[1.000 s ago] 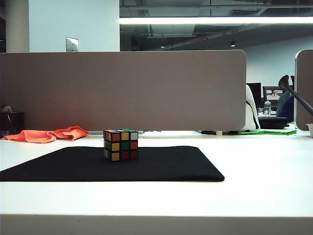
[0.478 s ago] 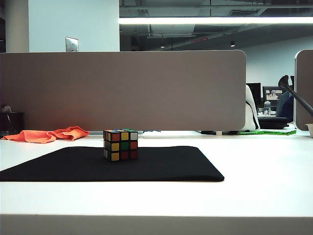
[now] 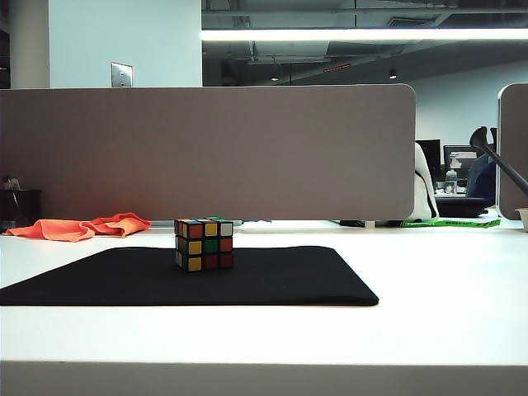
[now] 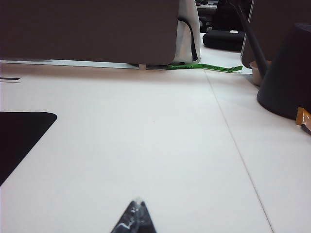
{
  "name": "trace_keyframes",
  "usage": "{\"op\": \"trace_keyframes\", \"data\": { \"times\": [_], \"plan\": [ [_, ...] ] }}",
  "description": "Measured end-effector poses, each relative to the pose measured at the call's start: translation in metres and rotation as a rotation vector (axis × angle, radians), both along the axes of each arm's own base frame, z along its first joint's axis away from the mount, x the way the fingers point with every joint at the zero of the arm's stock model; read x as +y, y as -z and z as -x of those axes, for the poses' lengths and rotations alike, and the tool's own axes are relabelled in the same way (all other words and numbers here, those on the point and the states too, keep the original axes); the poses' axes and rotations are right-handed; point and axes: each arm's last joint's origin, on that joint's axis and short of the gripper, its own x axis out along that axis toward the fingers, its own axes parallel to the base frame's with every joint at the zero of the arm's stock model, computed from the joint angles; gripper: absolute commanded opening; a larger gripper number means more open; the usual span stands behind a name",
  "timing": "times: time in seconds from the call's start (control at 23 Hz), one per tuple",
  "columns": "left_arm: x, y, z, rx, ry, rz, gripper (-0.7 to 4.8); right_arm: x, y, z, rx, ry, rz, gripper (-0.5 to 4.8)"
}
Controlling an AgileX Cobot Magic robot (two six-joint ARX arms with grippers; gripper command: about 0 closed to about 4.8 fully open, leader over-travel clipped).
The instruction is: Pick up the cube on the right side of the mouse pad, then place it in the center of the mouse pad.
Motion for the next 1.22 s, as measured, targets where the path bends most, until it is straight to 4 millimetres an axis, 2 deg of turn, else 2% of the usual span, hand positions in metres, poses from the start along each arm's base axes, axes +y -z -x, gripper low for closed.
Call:
{"op": "trace_keyframes", "data": {
  "times": [0.39, 0.65, 1.22],
  "plan": [
    [-0.0031, 0.0, -0.0001, 0.0, 0.019, 0.001, -0.06, 0.0, 0.0, 0.0, 0.0, 0.0, 0.0, -0.06],
    [-0.0023, 0.0, -0.0004, 0.001, -0.045, 0.014, -0.06, 0.0, 0.0, 0.0, 0.0, 0.0, 0.0, -0.06],
    [-0.0021, 0.0, -0.0004, 0.003, -0.059, 0.034, -0.06, -0.0008, 0.0, 0.0, 0.0, 0.028, -0.005, -0.06]
  ]
}}
